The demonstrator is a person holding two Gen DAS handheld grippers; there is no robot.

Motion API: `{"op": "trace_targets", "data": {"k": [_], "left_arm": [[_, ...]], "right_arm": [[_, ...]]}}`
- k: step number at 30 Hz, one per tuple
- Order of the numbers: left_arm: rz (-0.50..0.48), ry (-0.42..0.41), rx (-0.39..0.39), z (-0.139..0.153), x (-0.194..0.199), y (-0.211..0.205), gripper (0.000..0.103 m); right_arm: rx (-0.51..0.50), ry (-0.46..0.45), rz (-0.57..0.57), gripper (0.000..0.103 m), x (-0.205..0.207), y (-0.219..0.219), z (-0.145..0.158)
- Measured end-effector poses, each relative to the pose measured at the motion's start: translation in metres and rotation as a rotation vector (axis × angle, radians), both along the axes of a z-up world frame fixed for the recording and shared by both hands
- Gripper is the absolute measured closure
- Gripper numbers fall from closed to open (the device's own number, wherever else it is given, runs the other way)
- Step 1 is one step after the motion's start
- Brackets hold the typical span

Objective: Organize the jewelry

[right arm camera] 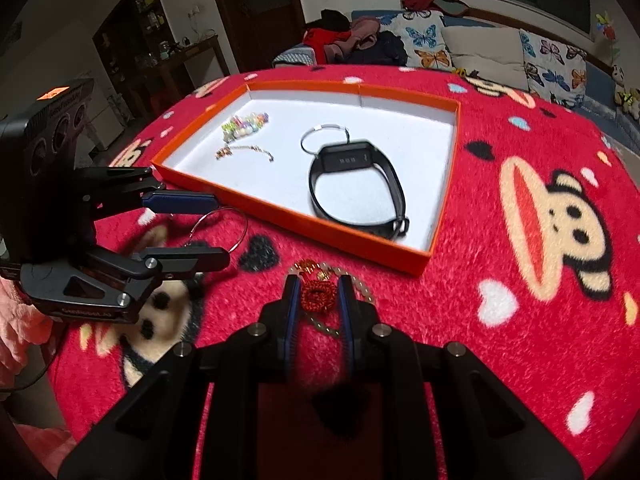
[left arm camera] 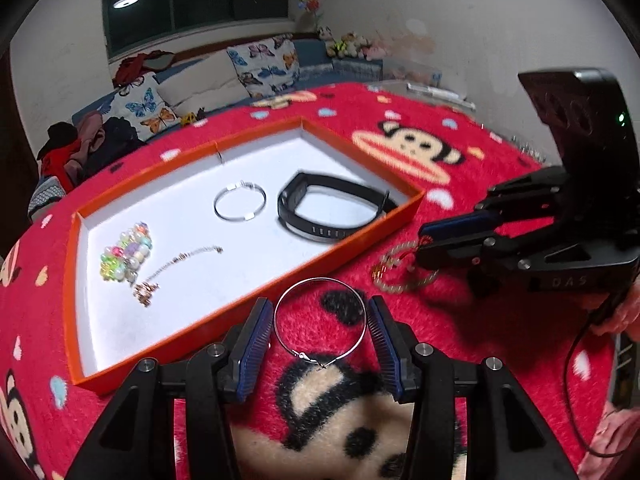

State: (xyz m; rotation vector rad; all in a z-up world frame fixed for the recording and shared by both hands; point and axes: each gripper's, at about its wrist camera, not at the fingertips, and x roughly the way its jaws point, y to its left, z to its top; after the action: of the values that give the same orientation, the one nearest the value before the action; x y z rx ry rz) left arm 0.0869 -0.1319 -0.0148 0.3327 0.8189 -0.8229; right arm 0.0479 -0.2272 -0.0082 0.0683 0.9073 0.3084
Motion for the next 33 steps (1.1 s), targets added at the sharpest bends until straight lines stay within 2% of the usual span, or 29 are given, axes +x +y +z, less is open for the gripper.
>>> {"op": "trace_targets", "data": {"k": [4, 11, 20, 33], "left_arm": [[0.021, -0.018, -0.051, 0.021, 0.003, 0.007, 0.051], [0.105, -0.043, -0.054, 0.039, 0.039, 0.015, 0.051], [0.147, 0.002, 0.004, 0.010, 0.078, 0.010, 0.051], [0.171, 0.048, 0.034, -0.019, 0.097, 0.009, 0.051]], "right_arm": [[0.017, -0.044, 0.005, 0.084, 0.005, 0.001, 0.018], [0.014, -0.099, -0.009, 0.084, 0.034, -0.002, 0.034], [-0.022, -0.051, -0.038, 0.084, 0.074, -0.004, 0.010], [-0.037, -0.004, -0.037, 0.082, 0.081, 0.000, -0.007]]}}
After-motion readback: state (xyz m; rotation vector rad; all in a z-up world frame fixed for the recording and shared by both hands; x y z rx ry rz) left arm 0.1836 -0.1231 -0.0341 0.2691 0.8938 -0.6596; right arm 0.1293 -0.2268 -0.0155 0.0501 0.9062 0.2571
